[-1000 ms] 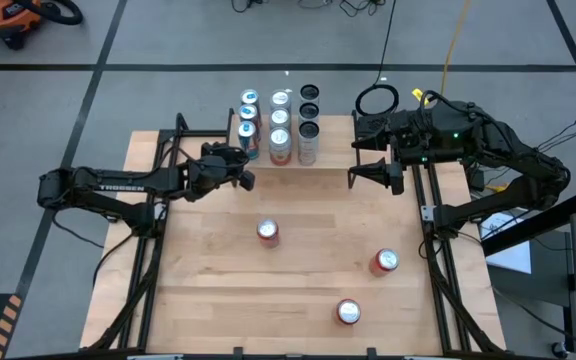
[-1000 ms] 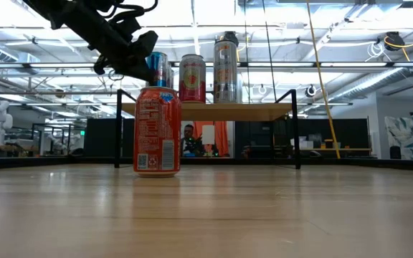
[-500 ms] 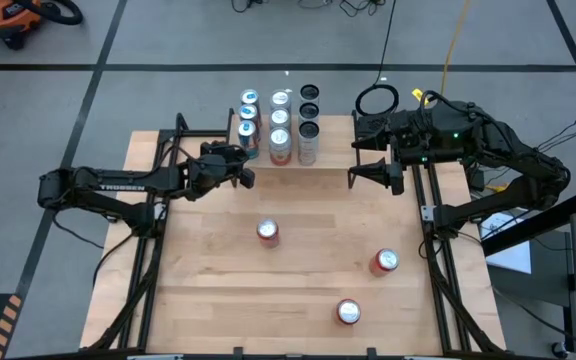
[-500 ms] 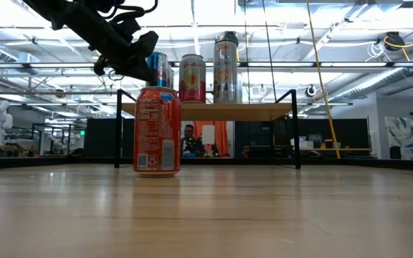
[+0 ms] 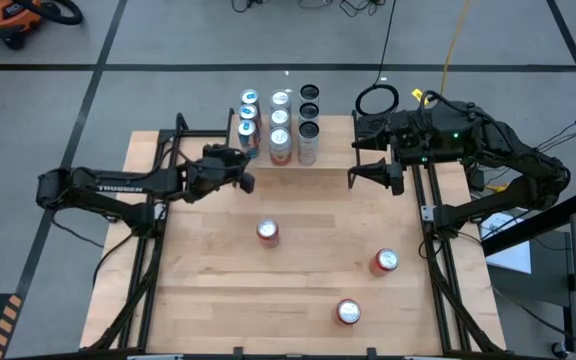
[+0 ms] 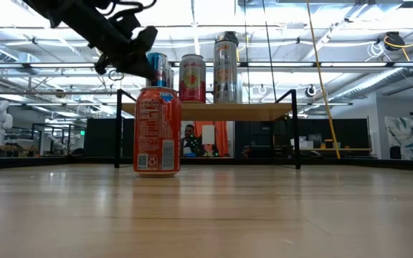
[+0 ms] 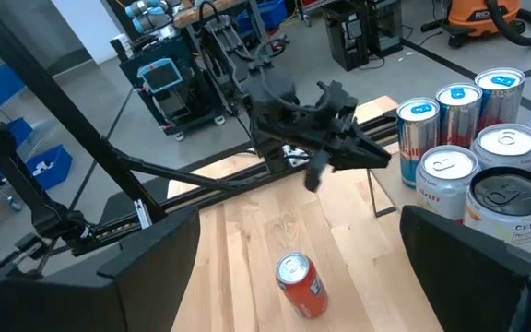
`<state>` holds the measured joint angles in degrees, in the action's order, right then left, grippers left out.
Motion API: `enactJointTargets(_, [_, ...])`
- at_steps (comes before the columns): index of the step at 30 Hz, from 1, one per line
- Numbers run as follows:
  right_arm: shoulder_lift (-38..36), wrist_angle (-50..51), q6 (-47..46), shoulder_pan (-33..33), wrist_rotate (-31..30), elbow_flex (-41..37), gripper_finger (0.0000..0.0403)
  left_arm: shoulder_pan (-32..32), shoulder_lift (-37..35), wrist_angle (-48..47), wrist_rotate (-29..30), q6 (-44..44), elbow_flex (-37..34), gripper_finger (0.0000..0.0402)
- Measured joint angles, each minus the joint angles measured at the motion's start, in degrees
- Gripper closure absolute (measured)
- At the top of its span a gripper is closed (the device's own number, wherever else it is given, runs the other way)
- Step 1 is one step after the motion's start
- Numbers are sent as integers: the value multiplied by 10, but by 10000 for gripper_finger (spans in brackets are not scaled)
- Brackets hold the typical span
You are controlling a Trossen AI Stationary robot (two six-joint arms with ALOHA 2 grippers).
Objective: Place canned beverage on shelf
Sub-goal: Put the top left red soda can on the shelf
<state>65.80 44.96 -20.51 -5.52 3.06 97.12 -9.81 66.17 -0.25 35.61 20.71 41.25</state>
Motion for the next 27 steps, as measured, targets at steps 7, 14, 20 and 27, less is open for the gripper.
enactJointTargets(7, [0,22,0,0,0,0,51,77,-44,2,-45,46,0,350])
enactJointTargets(14, [0,44,-12,0,-23,0,51,164,-62,-7,-183,90,25,350])
enactJointTargets(20, [10,31,-84,0,-60,0,51,212,-62,-37,-280,135,31,343])
enactJointTargets(27, [33,34,-165,6,-17,0,51,214,-60,-94,-299,46,31,273])
